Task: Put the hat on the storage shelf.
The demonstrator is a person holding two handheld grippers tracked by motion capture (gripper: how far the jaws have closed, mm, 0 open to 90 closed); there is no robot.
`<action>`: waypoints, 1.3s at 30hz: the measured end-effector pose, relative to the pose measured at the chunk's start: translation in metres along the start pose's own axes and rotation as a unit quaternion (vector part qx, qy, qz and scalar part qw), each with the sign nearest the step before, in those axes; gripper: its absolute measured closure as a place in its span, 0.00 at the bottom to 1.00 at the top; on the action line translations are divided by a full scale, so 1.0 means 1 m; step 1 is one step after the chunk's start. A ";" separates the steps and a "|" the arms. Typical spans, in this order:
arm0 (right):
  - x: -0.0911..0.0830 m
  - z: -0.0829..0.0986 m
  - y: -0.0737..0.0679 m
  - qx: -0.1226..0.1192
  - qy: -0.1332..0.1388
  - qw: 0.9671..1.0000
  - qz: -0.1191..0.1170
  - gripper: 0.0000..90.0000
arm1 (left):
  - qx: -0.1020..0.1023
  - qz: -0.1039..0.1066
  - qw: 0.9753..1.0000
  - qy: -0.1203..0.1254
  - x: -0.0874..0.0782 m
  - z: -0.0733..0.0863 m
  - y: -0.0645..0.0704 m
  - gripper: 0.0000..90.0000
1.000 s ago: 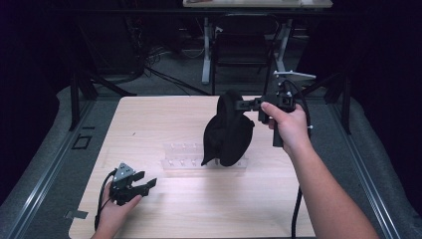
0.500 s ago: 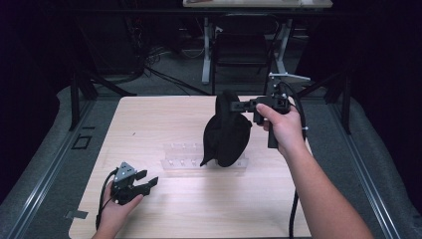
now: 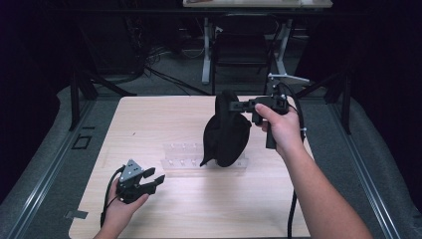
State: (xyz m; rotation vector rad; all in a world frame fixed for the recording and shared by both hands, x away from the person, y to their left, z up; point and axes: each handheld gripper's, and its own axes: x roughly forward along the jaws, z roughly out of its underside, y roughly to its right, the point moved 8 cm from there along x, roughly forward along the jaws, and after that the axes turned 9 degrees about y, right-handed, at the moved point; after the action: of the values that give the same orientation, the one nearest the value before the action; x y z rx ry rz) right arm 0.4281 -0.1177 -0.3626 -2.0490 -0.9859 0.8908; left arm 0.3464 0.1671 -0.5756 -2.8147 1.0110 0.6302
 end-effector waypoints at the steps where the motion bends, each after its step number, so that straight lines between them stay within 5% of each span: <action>1: 0.000 0.000 0.000 0.000 0.000 1.000 0.000 0.97 | 0.005 0.002 1.000 0.000 0.001 -0.002 0.003 0.60; 21: 0.003 0.001 -0.004 -0.002 0.000 1.000 -0.004 0.96 | 0.056 0.044 0.997 0.016 0.037 -0.053 0.056 0.68; 39: 0.006 0.001 -0.006 -0.004 0.002 1.000 -0.009 0.95 | 0.100 0.078 0.991 0.031 0.054 -0.085 0.100 0.75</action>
State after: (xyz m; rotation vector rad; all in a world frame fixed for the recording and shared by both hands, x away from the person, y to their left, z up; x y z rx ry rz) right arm 0.4277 -0.1090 -0.3602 -2.0443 -1.0051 0.8734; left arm 0.3513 0.0394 -0.5142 -2.6139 1.2386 0.4294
